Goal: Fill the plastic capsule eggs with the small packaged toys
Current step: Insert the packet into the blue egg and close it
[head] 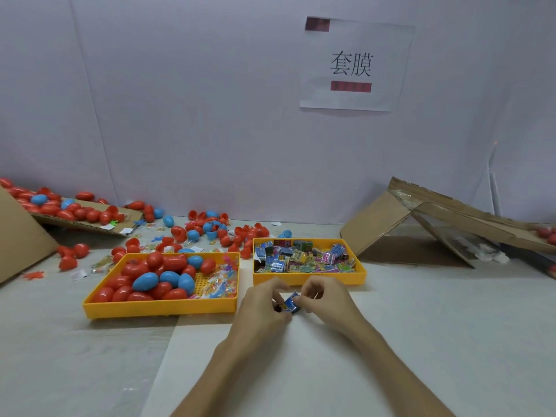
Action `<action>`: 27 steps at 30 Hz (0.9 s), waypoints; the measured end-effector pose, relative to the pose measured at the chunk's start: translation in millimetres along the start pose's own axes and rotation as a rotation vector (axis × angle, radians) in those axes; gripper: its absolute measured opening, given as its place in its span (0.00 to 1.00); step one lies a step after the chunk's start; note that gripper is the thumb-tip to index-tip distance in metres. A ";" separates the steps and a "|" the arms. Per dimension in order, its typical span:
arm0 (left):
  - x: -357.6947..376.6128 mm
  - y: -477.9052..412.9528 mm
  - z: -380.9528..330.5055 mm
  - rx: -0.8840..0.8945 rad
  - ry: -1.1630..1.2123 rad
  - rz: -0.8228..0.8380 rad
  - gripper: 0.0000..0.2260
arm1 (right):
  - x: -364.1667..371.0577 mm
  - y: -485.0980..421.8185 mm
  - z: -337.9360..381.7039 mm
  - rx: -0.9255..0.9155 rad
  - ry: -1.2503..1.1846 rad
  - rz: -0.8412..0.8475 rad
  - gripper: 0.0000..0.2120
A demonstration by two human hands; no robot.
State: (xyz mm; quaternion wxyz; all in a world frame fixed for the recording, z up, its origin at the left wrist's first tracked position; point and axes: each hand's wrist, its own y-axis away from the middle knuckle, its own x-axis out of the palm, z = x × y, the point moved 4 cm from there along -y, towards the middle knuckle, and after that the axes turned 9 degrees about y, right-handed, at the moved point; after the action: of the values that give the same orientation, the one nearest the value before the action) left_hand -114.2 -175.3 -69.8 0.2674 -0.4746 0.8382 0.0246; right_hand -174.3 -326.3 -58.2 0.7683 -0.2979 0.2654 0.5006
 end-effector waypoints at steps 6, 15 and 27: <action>0.0 1.0 -0.3 0.002 -0.008 -0.005 0.20 | 0.1 -1.7 -1.2 0.027 -0.026 -0.006 0.06; 1.1 2.1 -3.7 0.006 -0.022 0.001 0.21 | -0.4 -3.9 -5.3 0.091 -0.064 -0.001 0.08; -1.2 3.0 -4.2 -0.039 -0.048 0.018 0.21 | -23.7 -5.6 -12.1 0.037 -0.096 -0.276 0.08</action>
State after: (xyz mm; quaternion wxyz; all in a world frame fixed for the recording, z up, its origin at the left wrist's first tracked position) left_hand -117.9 -174.0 -66.3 0.2777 -0.4714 0.8353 0.0545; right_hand -178.9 -351.3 -48.7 0.8469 -0.2931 0.1941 0.3990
